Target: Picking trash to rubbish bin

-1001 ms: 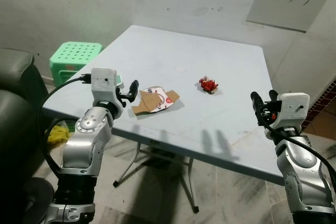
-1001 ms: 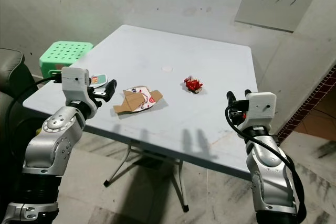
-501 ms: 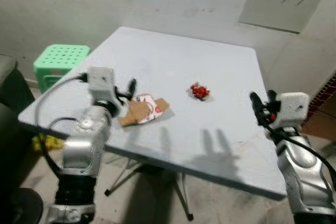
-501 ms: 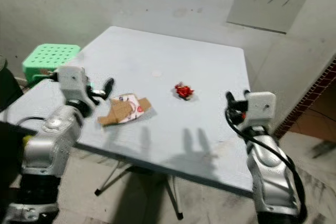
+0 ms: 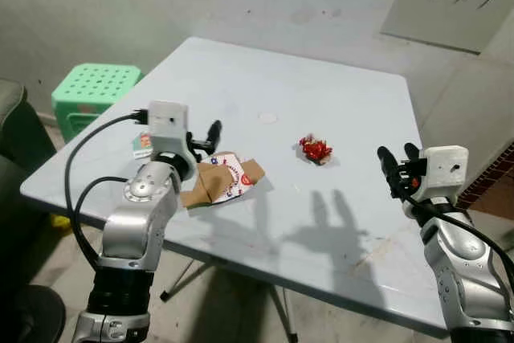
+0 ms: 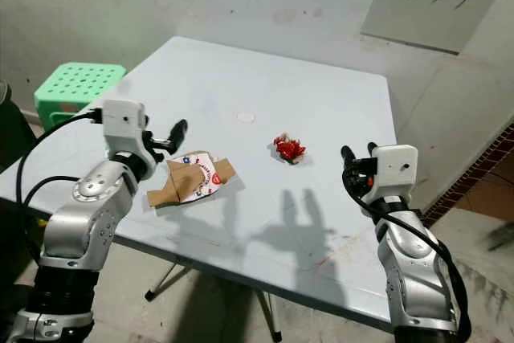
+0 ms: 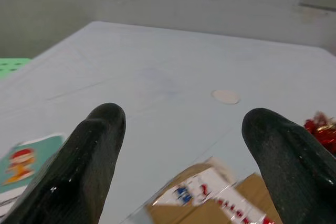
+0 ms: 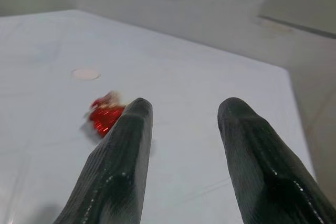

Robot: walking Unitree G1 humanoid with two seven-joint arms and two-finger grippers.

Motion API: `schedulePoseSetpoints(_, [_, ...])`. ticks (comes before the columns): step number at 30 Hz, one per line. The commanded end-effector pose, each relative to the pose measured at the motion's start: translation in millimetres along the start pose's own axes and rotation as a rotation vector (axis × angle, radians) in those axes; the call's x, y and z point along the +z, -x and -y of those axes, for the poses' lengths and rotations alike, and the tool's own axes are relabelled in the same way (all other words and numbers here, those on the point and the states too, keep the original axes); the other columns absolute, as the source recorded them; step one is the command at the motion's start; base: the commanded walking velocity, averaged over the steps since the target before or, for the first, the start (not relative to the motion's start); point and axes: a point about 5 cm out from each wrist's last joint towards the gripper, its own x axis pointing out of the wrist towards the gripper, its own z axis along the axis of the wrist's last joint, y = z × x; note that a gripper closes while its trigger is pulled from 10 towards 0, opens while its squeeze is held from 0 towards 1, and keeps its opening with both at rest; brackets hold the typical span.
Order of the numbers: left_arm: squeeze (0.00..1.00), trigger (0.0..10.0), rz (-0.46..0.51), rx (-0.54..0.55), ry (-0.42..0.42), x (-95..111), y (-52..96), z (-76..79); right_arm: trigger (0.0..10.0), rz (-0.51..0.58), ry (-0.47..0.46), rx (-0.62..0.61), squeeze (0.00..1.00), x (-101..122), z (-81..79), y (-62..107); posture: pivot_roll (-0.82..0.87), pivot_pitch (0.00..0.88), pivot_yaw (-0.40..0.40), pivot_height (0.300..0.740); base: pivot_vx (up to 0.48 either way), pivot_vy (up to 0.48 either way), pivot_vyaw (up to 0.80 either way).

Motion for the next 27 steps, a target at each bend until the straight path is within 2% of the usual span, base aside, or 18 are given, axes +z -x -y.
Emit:
schedulePoseSetpoints(1, [0.00, 10.0, -0.011, -0.068, -0.024, 0.9, 3.6, 7.3, 10.0, -0.017, 0.007, 0.033, 0.00, 3.8, 2.4, 2.0, -0.02, 0.064, -0.086, 0.740, 0.000, 0.000, 0.00])
schedulePoseSetpoints(8, [0.00, 10.0, -0.029, -0.222, -0.083, -4.5, 11.5, 23.7, 10.0, -0.050, 0.041, 0.122, 0.00, 1.7, 6.4, 1.5, -0.02, 0.085, -0.095, 0.740, 0.000, 0.000, 0.00])
schedulePoseSetpoints(9, [0.00, 10.0, -0.036, -0.241, -0.094, -5.7, 12.5, 25.9, 10.0, -0.046, 0.037, 0.133, 1.00, 2.3, 8.3, 0.2, -0.02, 0.091, -0.098, 0.740, 0.000, 0.000, 0.00])
schedulePoseSetpoints(13, [0.00, 10.0, -0.040, -0.272, -0.097, -5.2, 14.7, 29.0, 10.0, -0.039, 0.055, 0.135, 1.00, 5.8, 14.2, -4.2, -0.02, 0.103, -0.102, 0.740, 0.000, 0.000, 0.00])
schedulePoseSetpoints(15, [0.00, 10.0, -0.054, -0.307, -0.076, -5.6, 16.0, 31.9, 10.0, -0.020, 0.029, 0.141, 1.00, 9.3, 17.7, -7.2, -0.02, 0.107, -0.106, 0.740, 0.000, 0.000, 0.00])
schedulePoseSetpoints(21, [0.00, 10.0, -0.036, -0.344, -0.098, -3.9, 19.6, 37.9, 10.0, -0.011, 0.063, 0.176, 1.00, 12.5, 20.8, -13.0, -0.01, 0.115, -0.113, 0.740, 0.000, 0.000, 0.00])
schedulePoseSetpoints(27, [0.00, 10.0, -0.024, -0.401, -0.090, -0.2, 22.7, 44.2, 10.0, -0.021, 0.078, 0.208, 1.00, 9.5, 26.1, -23.6, 0.00, 0.112, -0.115, 0.740, 0.000, 0.000, 0.00])
